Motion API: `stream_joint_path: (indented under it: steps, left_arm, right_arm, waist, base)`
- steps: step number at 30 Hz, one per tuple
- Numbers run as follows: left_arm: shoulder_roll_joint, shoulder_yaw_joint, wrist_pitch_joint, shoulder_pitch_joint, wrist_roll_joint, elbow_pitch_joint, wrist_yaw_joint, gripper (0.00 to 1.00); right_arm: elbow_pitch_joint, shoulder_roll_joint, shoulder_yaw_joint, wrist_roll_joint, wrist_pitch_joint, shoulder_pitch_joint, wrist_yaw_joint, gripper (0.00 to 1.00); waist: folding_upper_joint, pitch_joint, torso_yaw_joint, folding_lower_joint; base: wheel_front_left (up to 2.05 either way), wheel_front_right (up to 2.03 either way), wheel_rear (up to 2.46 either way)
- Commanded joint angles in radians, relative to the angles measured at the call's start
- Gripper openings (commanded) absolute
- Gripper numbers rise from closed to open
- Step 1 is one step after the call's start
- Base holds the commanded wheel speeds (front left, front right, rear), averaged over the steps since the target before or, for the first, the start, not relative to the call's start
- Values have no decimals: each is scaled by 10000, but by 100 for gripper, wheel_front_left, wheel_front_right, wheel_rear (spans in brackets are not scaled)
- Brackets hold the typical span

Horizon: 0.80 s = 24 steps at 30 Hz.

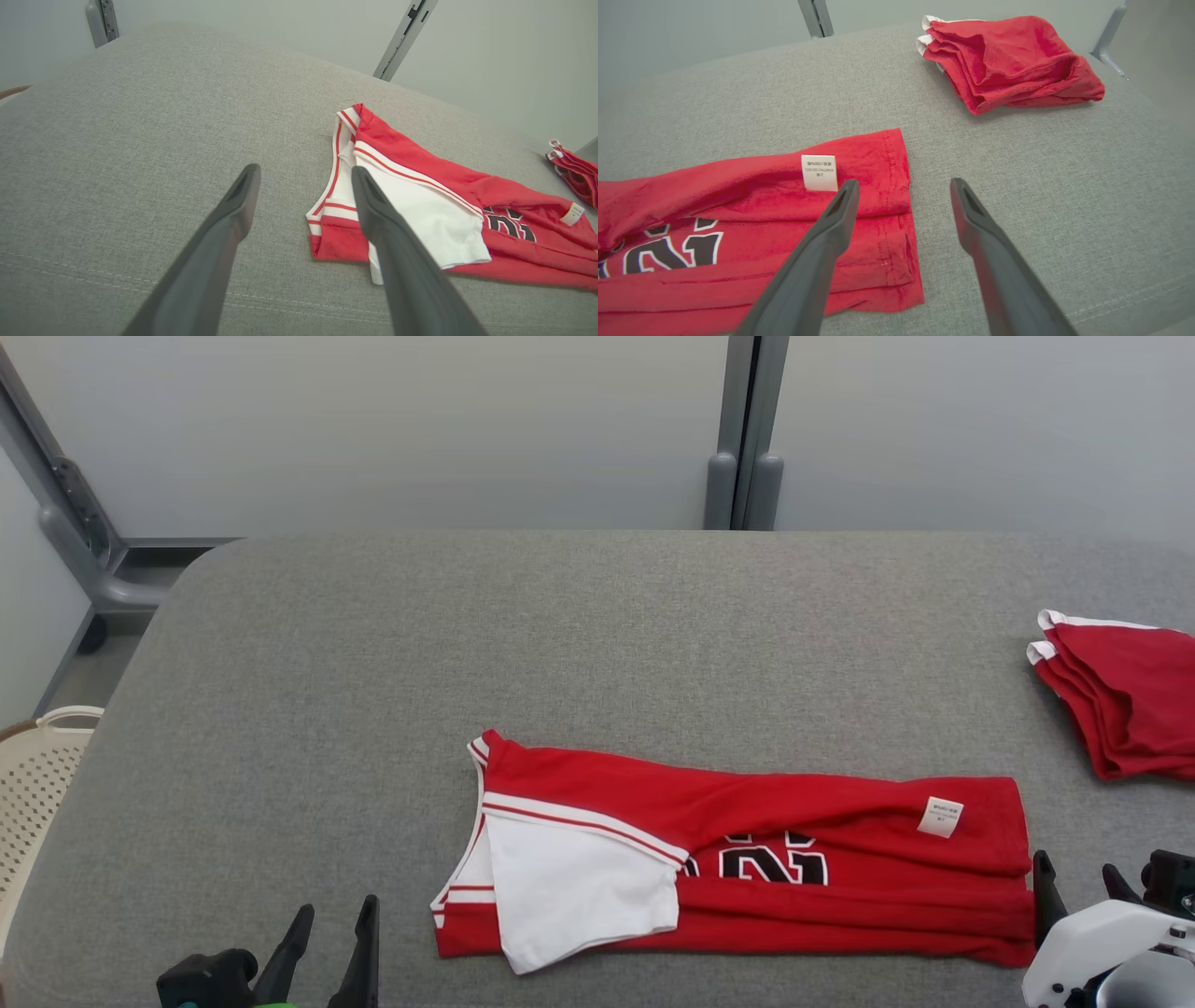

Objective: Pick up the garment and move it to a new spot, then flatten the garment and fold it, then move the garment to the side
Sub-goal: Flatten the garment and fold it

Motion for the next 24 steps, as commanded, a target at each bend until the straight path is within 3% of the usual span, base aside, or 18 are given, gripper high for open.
stream_joint_path:
  steps: [1, 13, 24]
  left_arm:
    - [75, -12, 53, -193, 99, -45, -31, 100]
    - [136, -149, 328, -663, 209, -247, -35, 100]
    - [31, -284, 418, -1093, 269, -139, -130, 100]
  right_arm:
    - [275, -33, -87, -37, -224, -200, -1, 100]
    - [2668, -34, -856, -867, -2038, -1505, -1, 100]
    - [4449, -37, -1449, -1537, -2727, -2325, -1, 100]
  waist:
    - [-1, 118, 53, 0]
    - [-1, 853, 382, 0]
    - [-1, 1455, 698, 0]
  base:
    - [0, 0, 0]
    - [0, 0, 0]
    - [0, 0, 0]
